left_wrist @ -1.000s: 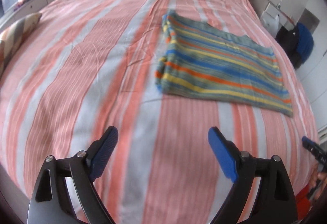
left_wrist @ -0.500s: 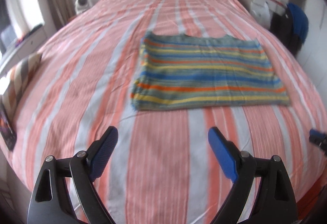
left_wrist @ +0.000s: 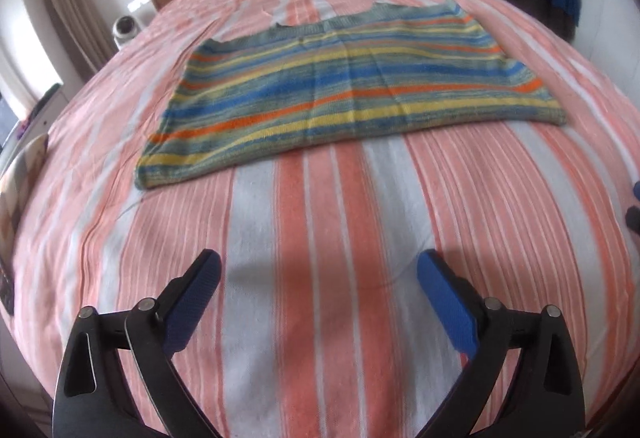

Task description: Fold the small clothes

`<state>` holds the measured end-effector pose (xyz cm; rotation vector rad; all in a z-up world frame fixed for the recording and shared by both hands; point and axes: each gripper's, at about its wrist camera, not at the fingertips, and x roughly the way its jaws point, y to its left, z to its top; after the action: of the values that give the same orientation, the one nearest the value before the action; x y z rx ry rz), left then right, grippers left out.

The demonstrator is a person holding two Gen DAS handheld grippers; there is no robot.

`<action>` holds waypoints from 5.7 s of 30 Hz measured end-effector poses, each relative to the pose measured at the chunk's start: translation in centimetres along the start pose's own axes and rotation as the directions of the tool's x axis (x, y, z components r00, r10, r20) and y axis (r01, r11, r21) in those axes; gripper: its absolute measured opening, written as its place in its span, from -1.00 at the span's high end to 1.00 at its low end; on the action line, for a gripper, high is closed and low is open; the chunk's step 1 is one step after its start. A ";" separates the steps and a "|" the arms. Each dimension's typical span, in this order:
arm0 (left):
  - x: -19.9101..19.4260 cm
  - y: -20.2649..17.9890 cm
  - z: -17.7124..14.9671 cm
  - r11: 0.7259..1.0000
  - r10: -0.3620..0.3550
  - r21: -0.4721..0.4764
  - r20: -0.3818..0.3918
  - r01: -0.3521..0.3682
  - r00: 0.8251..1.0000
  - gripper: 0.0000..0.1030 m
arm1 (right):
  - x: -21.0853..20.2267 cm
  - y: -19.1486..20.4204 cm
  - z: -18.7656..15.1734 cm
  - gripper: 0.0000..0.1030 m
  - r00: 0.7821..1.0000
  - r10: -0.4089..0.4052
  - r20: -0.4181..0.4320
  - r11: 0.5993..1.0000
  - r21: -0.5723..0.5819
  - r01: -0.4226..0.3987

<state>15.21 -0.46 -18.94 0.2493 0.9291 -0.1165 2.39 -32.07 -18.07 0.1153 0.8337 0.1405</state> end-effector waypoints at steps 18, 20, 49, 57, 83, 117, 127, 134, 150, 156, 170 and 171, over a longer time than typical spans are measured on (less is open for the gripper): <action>-2.0 -9.0 4.2 0.956 -0.104 0.286 0.126 0.065 0.987 -0.93 | 0.9 -2.3 5.8 -0.57 0.990 0.122 -0.066 0.991 0.059 -0.119; -0.8 -12.0 6.1 0.935 -0.158 0.337 0.122 0.109 0.980 -0.93 | 1.7 -3.8 9.0 -0.57 0.986 0.151 -0.065 0.986 0.077 -0.146; 0.7 1.3 9.1 0.890 -0.383 -0.160 0.245 0.426 0.891 0.91 | 20.9 4.3 30.4 0.82 0.849 0.495 -0.184 0.861 0.238 -0.450; 2.9 10.6 5.6 0.857 -0.275 -0.391 0.204 0.336 0.939 0.91 | 24.4 20.1 32.0 0.82 0.804 0.532 -0.266 0.845 0.107 -0.523; 4.8 15.8 3.4 0.841 -0.187 -0.496 0.112 0.217 0.976 0.16 | 20.3 25.0 26.3 0.42 0.820 0.511 -0.258 0.821 -0.136 -0.555; 9.9 19.2 13.0 0.901 -0.248 -0.356 0.042 0.247 0.968 -0.61 | 22.2 19.3 26.4 0.11 0.886 0.410 -0.214 0.895 -0.093 -0.437; 10.3 24.6 10.7 0.828 -0.274 -0.499 0.040 0.257 0.961 -0.67 | 22.2 16.1 26.3 -0.32 0.935 0.331 -0.128 0.944 0.060 -0.326; 12.8 19.7 10.8 0.817 -0.441 -0.429 -0.032 0.386 0.897 -0.71 | 22.1 13.4 22.1 -0.35 0.847 0.488 -0.211 0.866 0.241 -0.439; 7.7 15.9 14.8 0.887 -0.366 -0.284 0.049 0.365 0.929 0.71 | 18.5 24.2 21.8 0.56 0.973 0.221 -0.062 0.948 -0.222 -0.229; 4.8 17.0 16.6 0.877 -0.377 -0.269 0.130 0.399 0.917 0.69 | 15.5 23.9 24.6 0.56 0.966 0.257 0.039 0.947 -0.208 -0.244; -1.6 14.9 6.0 0.985 0.081 -0.163 0.165 -0.054 0.983 -0.98 | 12.9 17.0 18.8 -0.97 0.992 0.116 -0.051 0.980 -0.159 -0.122; -2.4 14.5 5.8 0.985 0.095 -0.158 0.180 -0.066 0.979 -0.99 | 12.0 16.8 18.5 -0.98 0.994 0.102 -0.037 0.977 -0.186 -0.108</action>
<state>21.27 12.04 -11.29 0.1323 0.7354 0.0059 22.80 -14.37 -11.86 -0.0202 0.8376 0.3199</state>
